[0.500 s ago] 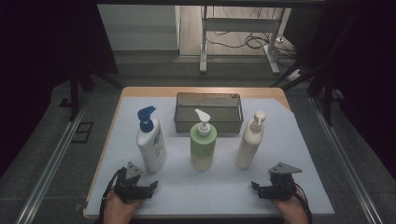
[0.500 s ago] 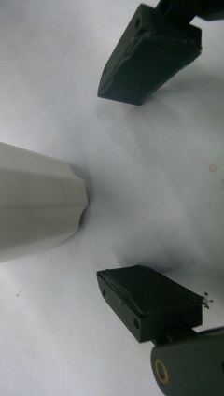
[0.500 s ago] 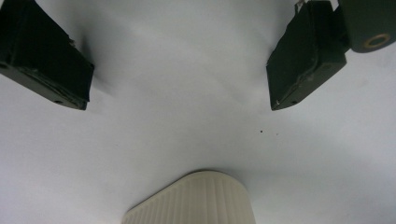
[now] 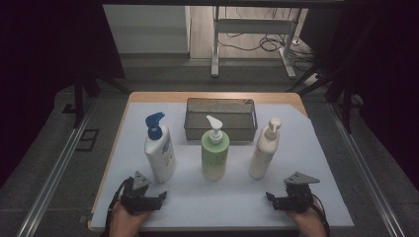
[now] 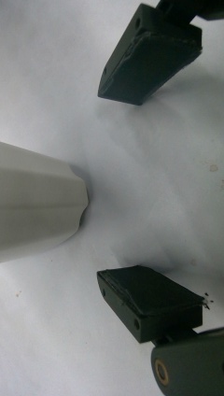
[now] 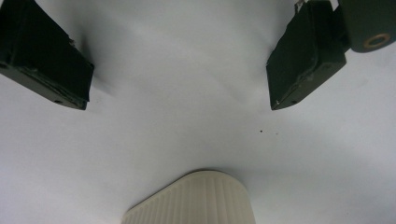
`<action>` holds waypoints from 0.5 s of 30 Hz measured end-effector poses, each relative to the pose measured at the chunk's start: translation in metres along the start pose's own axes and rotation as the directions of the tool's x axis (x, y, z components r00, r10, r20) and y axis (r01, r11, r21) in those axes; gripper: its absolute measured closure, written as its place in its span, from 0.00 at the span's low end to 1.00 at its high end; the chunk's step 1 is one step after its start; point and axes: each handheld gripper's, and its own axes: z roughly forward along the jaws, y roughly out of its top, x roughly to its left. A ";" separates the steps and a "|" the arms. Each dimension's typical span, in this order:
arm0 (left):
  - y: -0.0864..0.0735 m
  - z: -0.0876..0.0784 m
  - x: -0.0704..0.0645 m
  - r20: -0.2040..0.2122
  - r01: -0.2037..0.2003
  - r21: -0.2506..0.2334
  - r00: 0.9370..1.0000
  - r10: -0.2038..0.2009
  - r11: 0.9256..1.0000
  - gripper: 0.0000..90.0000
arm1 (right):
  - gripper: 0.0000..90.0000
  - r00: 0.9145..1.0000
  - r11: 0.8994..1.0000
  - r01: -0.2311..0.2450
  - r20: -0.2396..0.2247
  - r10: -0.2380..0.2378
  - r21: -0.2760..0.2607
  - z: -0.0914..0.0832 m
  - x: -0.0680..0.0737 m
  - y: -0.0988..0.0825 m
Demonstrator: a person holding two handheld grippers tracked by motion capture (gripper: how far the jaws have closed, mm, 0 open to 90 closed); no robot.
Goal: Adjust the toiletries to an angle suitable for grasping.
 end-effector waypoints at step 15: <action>0.000 0.000 0.000 0.000 0.000 0.000 1.000 0.000 1.000 0.13 | 0.08 1.000 1.000 -0.001 -0.003 0.001 0.010 0.000 0.000 0.002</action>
